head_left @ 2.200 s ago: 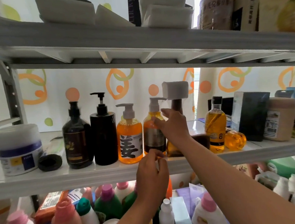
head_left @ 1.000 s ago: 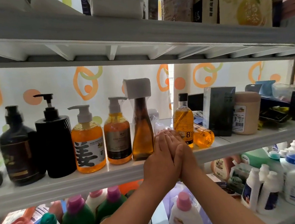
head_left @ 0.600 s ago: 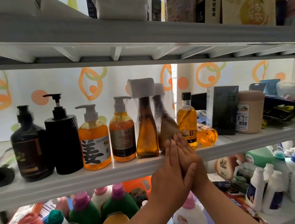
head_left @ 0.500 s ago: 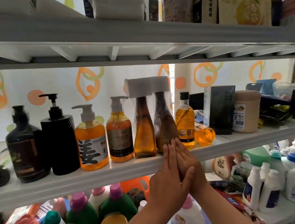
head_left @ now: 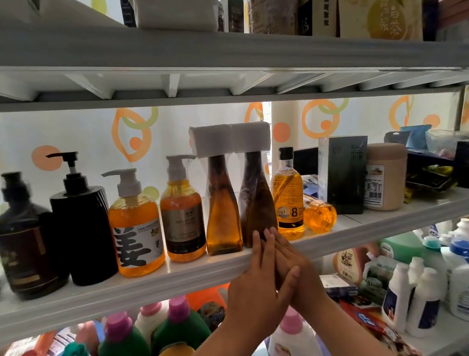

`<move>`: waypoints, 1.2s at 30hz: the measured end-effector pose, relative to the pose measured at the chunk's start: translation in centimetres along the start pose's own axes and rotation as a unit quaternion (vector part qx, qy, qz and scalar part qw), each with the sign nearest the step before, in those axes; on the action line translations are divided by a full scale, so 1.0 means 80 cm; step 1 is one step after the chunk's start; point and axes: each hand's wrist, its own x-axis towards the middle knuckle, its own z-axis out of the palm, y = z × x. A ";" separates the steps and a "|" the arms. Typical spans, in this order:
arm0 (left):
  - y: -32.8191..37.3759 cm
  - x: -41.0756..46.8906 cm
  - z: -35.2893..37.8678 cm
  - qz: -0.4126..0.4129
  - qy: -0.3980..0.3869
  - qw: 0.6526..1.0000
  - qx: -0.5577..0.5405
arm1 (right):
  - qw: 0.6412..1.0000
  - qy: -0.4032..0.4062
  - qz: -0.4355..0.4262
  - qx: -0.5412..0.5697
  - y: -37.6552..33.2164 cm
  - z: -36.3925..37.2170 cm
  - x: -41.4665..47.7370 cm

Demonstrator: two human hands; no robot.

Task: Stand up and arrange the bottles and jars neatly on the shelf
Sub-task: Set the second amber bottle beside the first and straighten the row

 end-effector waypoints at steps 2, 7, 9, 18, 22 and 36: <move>-0.003 -0.001 -0.001 0.001 0.009 1.000 -0.014 | 1.000 -0.009 0.018 0.014 0.001 0.001 0.000; -0.021 -0.010 -0.017 -0.041 0.155 0.984 -0.075 | 0.996 0.033 0.073 0.036 -0.013 -0.008 0.022; -0.028 -0.014 -0.023 -0.072 0.182 0.976 -0.093 | 0.991 0.074 0.102 0.046 -0.025 -0.013 0.041; -0.027 -0.021 -0.023 -0.164 0.165 0.951 -0.203 | 0.940 0.087 0.314 0.101 -0.054 -0.047 0.143; -0.027 -0.019 -0.022 -0.189 0.167 0.945 -0.210 | 0.942 0.016 0.324 0.085 -0.053 -0.060 0.179; -0.034 -0.017 -0.022 -0.170 0.212 0.926 -0.261 | 0.944 -0.096 0.303 0.090 -0.040 -0.065 0.180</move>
